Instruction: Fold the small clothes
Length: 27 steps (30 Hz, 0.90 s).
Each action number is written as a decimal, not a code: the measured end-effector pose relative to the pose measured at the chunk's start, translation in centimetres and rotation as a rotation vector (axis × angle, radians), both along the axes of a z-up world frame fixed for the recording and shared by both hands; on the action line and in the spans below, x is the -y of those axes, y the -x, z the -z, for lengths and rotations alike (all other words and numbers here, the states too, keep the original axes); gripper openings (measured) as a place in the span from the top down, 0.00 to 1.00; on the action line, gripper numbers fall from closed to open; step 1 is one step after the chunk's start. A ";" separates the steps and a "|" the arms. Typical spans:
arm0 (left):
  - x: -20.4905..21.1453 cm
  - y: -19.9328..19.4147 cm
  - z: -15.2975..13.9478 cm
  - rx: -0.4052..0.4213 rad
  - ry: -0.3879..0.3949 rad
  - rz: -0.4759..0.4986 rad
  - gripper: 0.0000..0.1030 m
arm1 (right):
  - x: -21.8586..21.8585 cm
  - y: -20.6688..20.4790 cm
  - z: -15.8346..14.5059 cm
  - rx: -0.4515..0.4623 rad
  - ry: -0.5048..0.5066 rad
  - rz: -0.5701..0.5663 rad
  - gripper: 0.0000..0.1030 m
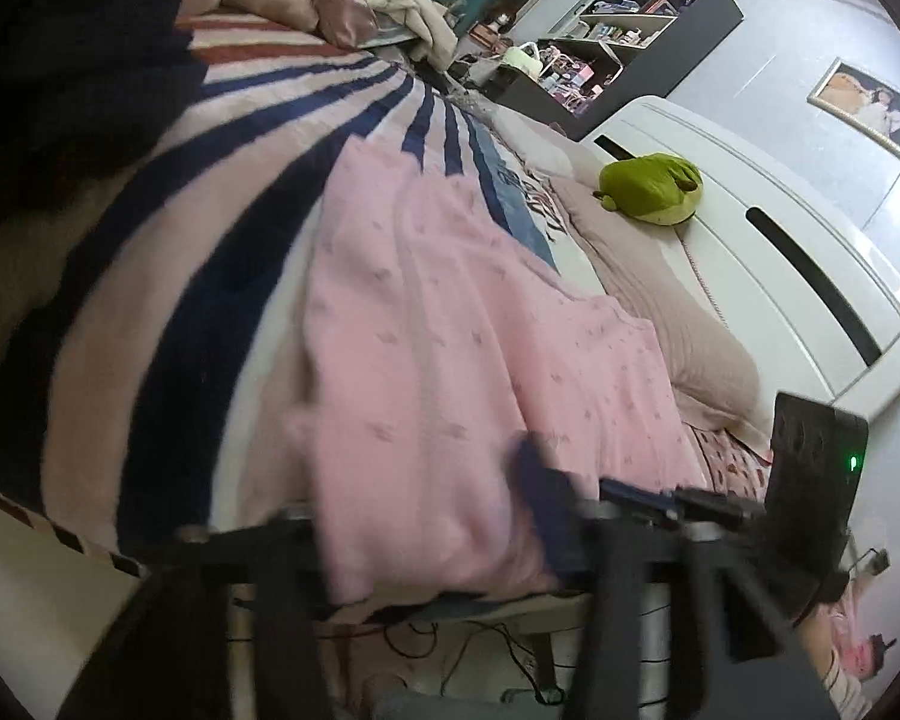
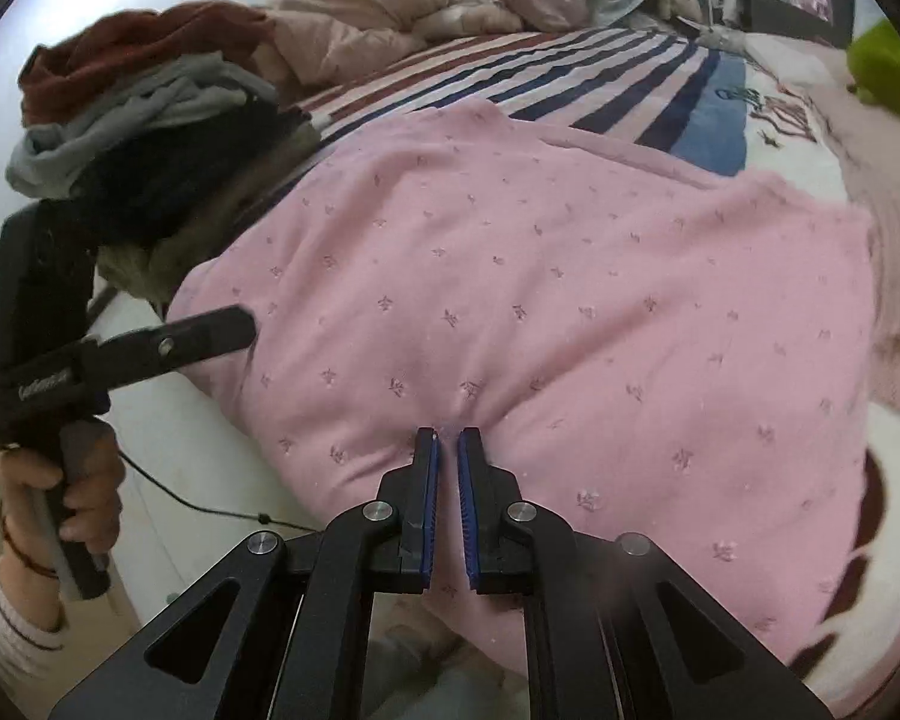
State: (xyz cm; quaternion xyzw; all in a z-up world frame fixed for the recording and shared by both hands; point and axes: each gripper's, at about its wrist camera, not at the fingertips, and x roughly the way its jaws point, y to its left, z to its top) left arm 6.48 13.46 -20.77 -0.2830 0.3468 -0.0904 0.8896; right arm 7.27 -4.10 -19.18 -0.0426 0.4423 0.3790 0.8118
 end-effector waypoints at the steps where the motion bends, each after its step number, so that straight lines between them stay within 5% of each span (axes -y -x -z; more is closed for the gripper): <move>1: 0.2 0.1 -0.7 0.014 -0.024 0.003 0.76 | 0.2 0.1 -0.1 0.000 -0.006 0.004 0.98; 5: 1.8 0.3 -4.3 0.065 -0.171 0.047 0.86 | 2.0 0.5 -1.2 -0.036 -0.062 0.012 0.90; 13: 9.3 -2.1 -9.9 0.198 -0.381 0.249 0.86 | 9.5 -0.1 -4.7 0.021 -0.165 0.136 0.81; 17: 15.5 -4.1 -9.1 0.174 -0.419 0.464 0.86 | 14.2 -0.2 -5.3 0.057 -0.200 0.236 0.81; 21: 21.1 -5.8 -5.1 0.043 -0.421 0.690 0.85 | 18.5 0.1 -4.5 0.039 -0.221 0.325 0.81; 25: 22.6 -5.7 -3.5 0.006 -0.395 0.738 0.71 | 20.8 0.6 -3.0 -0.003 -0.199 0.358 0.78; 27: 22.1 -5.1 -4.2 0.011 -0.361 0.749 0.49 | 21.2 1.0 -2.8 -0.002 -0.187 0.354 0.78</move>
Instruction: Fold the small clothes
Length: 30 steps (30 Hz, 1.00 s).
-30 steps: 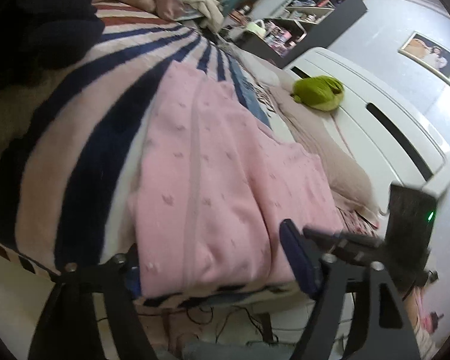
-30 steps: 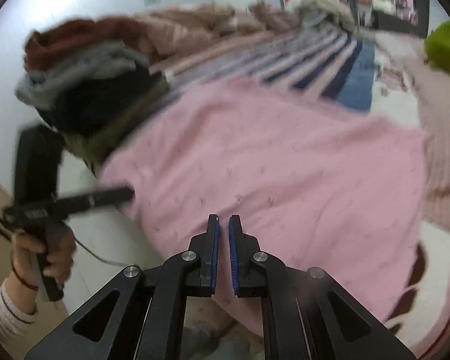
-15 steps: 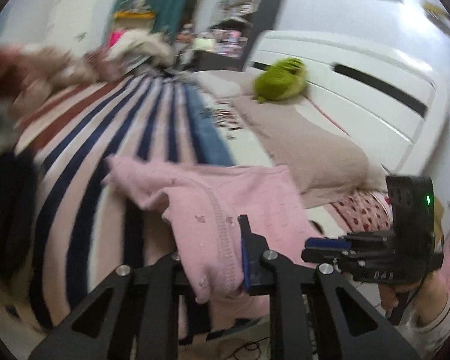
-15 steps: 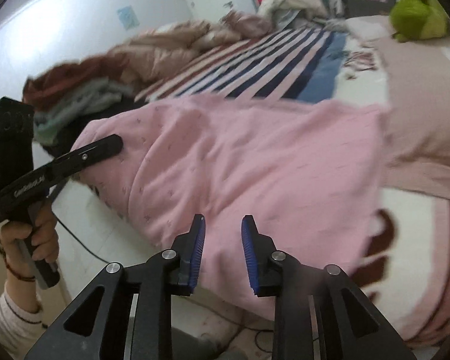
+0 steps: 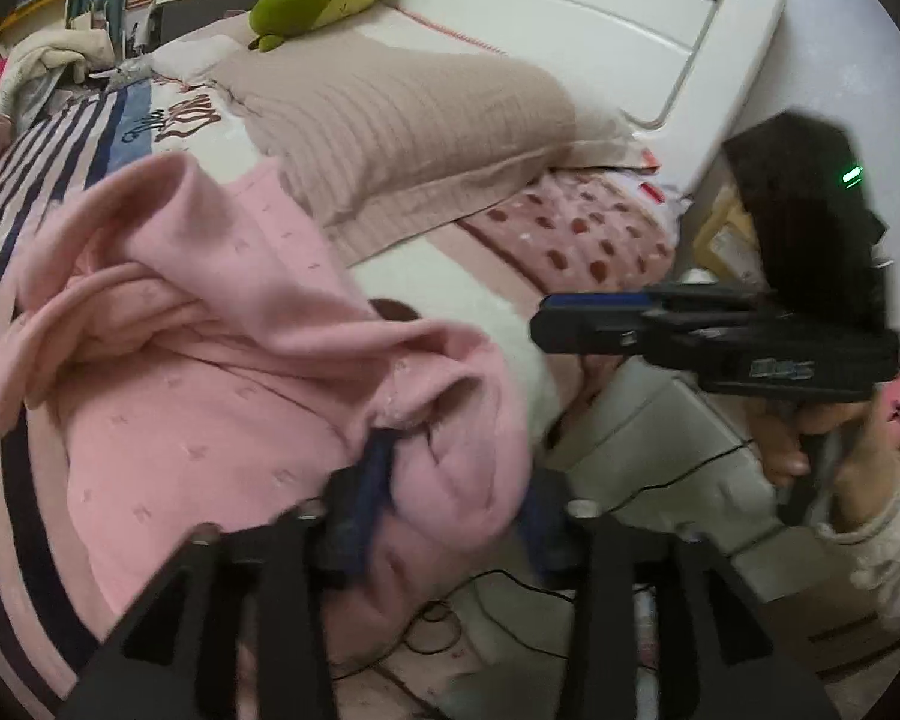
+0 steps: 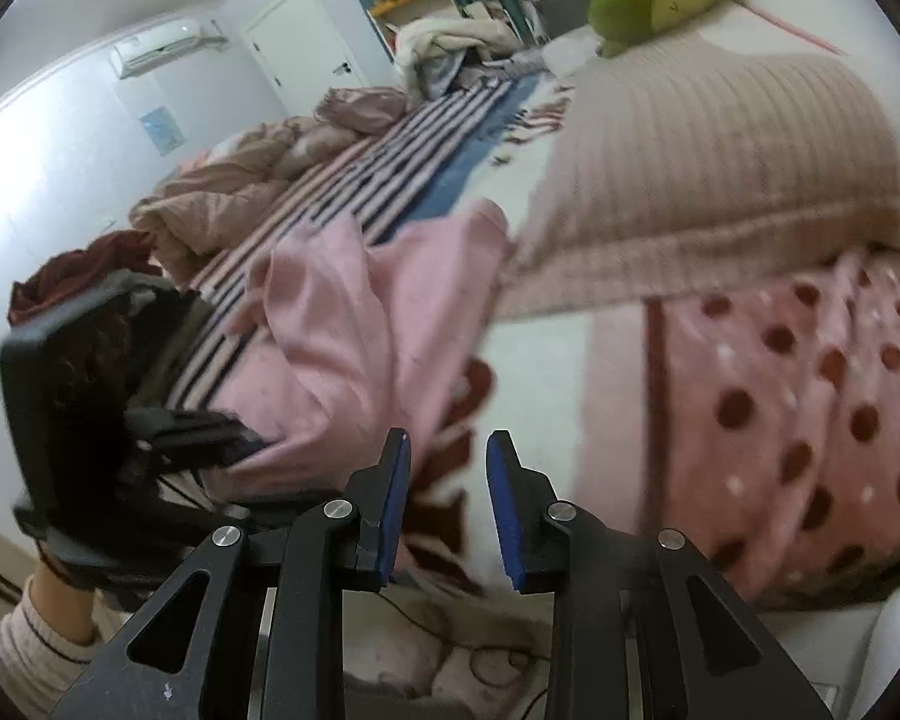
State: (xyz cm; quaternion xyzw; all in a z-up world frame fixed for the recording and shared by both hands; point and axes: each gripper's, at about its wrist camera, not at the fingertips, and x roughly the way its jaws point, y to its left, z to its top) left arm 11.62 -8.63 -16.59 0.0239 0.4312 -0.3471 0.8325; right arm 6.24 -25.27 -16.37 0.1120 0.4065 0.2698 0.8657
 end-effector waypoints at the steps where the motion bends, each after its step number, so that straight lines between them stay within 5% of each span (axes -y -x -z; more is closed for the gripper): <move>1: -0.5 0.6 -0.6 -0.002 0.029 0.007 0.44 | 0.1 0.1 -0.1 0.005 -0.001 -0.004 0.78; 4: -1.3 2.6 -1.8 0.037 0.034 0.023 0.39 | -0.1 0.2 -1.0 0.040 -0.025 -0.025 0.70; 10: -5.5 3.1 -3.3 0.081 -0.026 -0.135 0.38 | -4.0 1.3 -3.9 0.145 -0.040 -0.138 0.68; 19: -13.5 2.4 -1.9 0.064 0.053 -0.380 0.37 | -7.4 0.7 1.8 -0.009 0.180 -0.147 0.68; 26: -17.6 1.6 -1.2 0.065 0.142 -0.479 0.36 | -8.9 -0.3 -5.6 0.175 0.213 -0.109 0.56; 30: -18.2 1.2 -0.9 0.061 0.179 -0.493 0.36 | -13.4 -3.7 -6.1 0.116 0.188 -0.244 0.83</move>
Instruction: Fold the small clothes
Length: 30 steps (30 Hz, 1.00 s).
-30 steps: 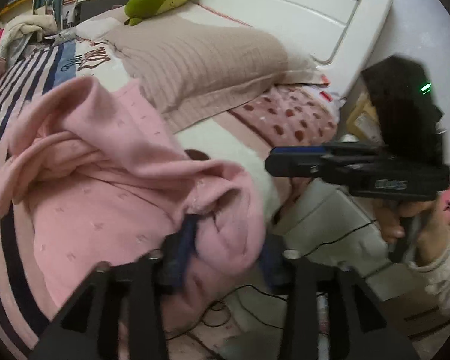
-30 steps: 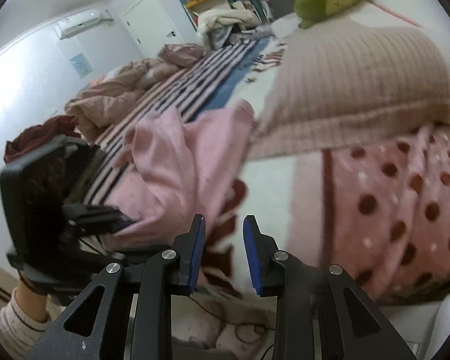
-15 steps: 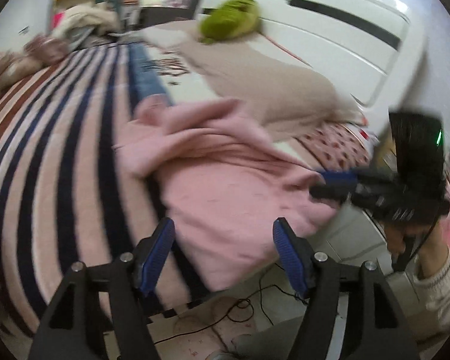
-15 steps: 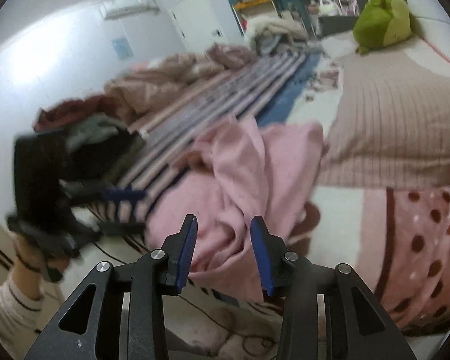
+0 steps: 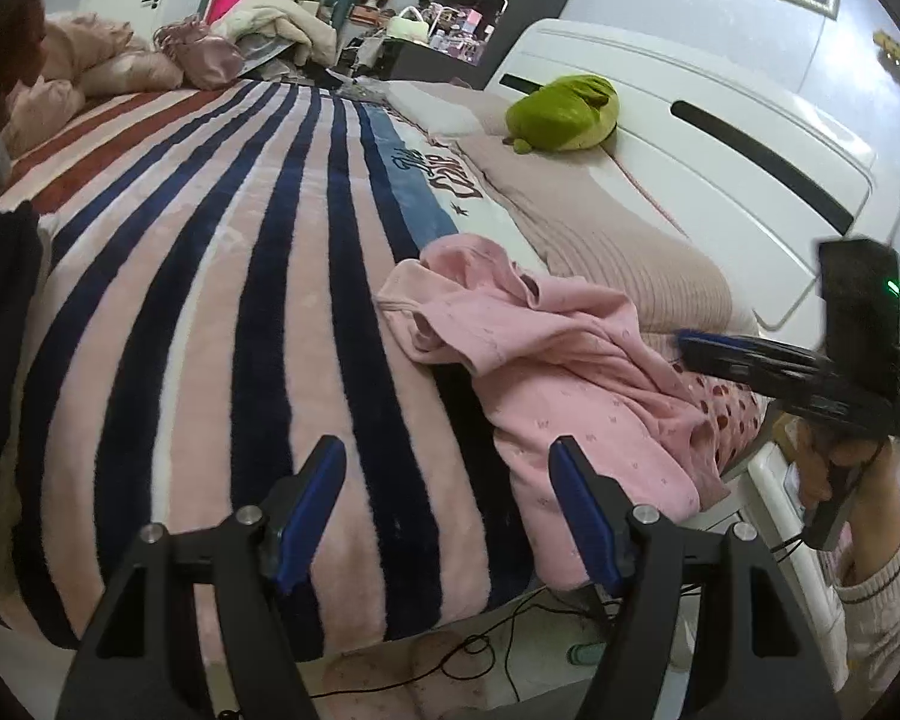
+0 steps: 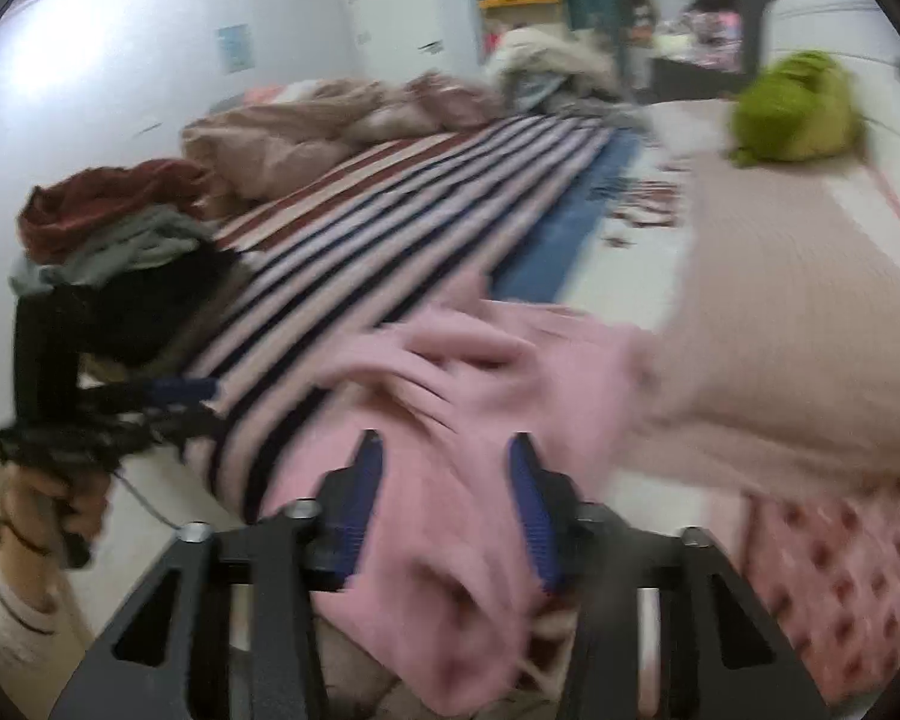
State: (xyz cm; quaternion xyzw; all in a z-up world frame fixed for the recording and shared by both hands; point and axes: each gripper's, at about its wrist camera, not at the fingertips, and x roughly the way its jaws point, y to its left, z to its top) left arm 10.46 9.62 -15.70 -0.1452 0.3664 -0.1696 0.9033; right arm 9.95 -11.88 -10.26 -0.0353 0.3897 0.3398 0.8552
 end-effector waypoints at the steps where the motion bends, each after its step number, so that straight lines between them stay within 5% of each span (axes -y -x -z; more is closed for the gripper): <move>1: -0.1 -0.1 0.1 -0.001 0.004 -0.002 0.36 | -1.4 -0.8 0.6 -0.032 0.011 -0.024 0.87; 6: -0.3 -0.4 0.6 -0.007 0.019 0.002 0.36 | -7.3 -4.2 4.9 -0.135 0.078 -0.094 0.91; 10: -0.6 -0.6 0.8 -0.014 0.025 0.004 0.36 | -2.9 -9.2 4.7 -0.115 -0.035 0.195 0.96; 12: -0.6 -0.7 0.9 -0.016 0.023 0.013 0.33 | 0.9 -10.6 5.0 -0.100 0.002 0.369 0.97; 15: -0.1 -1.0 1.3 -0.029 0.049 0.053 0.27 | 4.0 -10.3 5.8 -0.105 0.090 0.444 0.94; 18: 1.2 -1.6 1.9 -0.044 0.099 0.112 0.25 | 6.4 -7.7 5.5 -0.140 -0.009 0.380 0.94; 21: 2.8 -2.4 2.7 -0.078 0.144 0.159 0.25 | 7.5 -4.6 5.2 -0.206 -0.116 0.286 0.74; 27: 6.1 -3.4 4.1 -0.145 0.200 0.231 0.25 | 5.8 0.6 8.3 -0.289 -0.005 0.176 0.73; 30: 6.4 -3.5 4.1 -0.152 0.210 0.223 0.25 | 6.9 0.1 7.7 -0.279 -0.038 0.176 0.67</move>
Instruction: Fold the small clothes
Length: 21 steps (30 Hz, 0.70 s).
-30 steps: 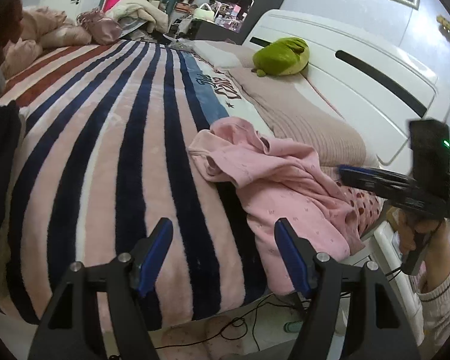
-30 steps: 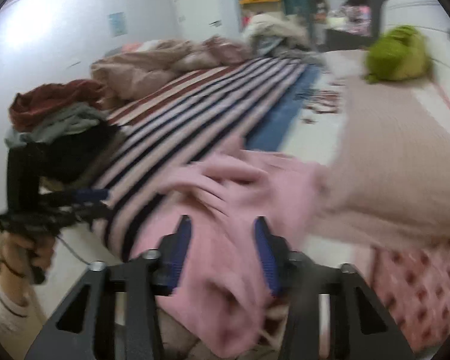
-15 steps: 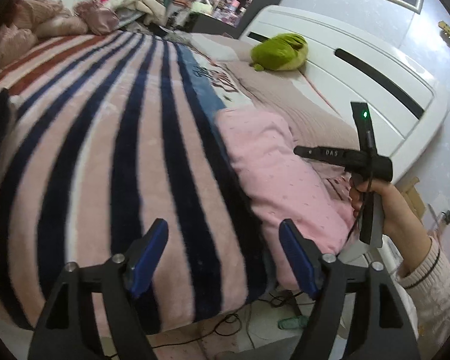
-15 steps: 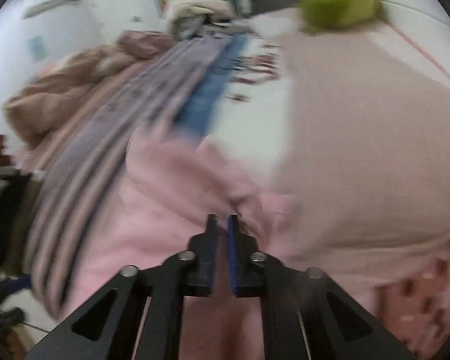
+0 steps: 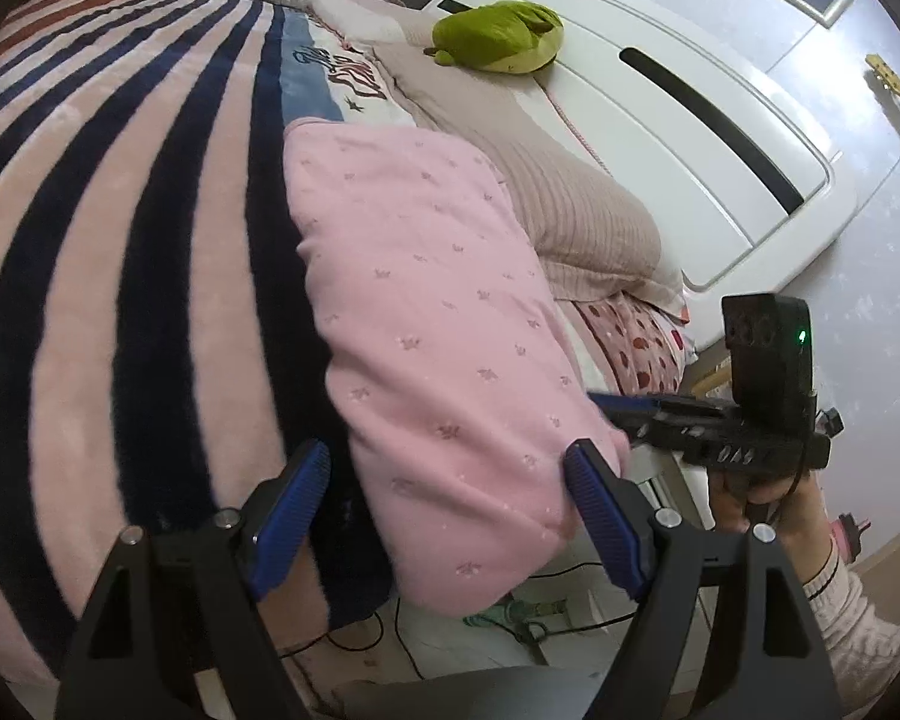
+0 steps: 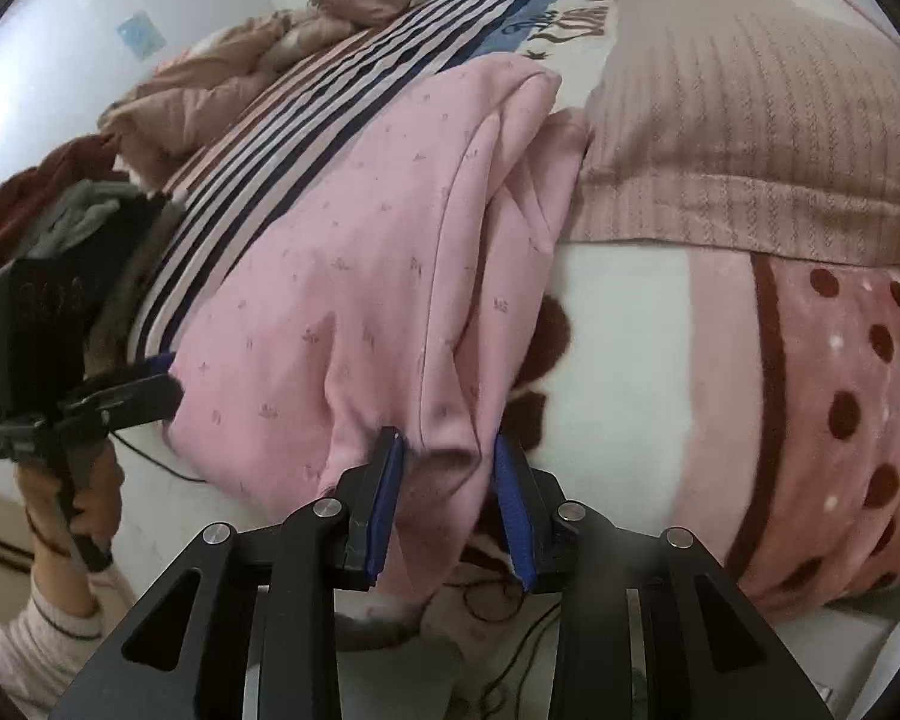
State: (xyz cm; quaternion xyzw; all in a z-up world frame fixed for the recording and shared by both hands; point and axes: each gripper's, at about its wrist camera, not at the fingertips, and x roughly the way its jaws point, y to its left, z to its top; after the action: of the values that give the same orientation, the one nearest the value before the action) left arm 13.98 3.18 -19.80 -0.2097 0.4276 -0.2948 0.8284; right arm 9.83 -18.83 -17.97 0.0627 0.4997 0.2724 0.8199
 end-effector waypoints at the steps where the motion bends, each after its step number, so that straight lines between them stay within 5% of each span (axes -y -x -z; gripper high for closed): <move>1: 0.0 -0.1 -0.2 -0.001 0.009 -0.001 0.25 | 0.8 -0.5 -0.7 0.017 -0.041 0.029 0.56; 4: -0.2 -0.6 -0.9 0.014 0.000 -0.012 0.25 | 2.4 -2.7 -2.2 0.017 -0.184 0.079 0.34; 6: -0.7 -1.6 -1.3 0.009 -0.002 -0.048 0.25 | 2.2 -5.1 -1.6 -0.083 -0.250 0.067 0.28; 12: 0.5 -4.8 -0.3 -0.088 -0.009 0.002 0.32 | -0.4 -9.5 1.8 -0.210 -0.234 0.064 0.28; 15: 0.9 -4.5 1.0 -0.114 -0.012 0.008 0.42 | -1.8 -9.9 2.6 -0.211 -0.239 0.044 0.35; 18: 0.3 -3.8 1.1 -0.115 0.015 0.004 0.60 | -2.8 -9.7 2.7 -0.219 -0.285 0.025 0.63; 21: -0.2 -3.6 0.6 -0.108 0.016 -0.022 0.74 | -4.2 -9.7 1.9 -0.162 -0.252 0.019 0.71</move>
State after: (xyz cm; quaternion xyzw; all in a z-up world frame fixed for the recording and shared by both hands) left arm 17.56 3.39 -20.36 -0.2365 0.4669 -0.2772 0.8058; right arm 19.53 -14.67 -19.87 0.1917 0.5255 0.3192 0.7649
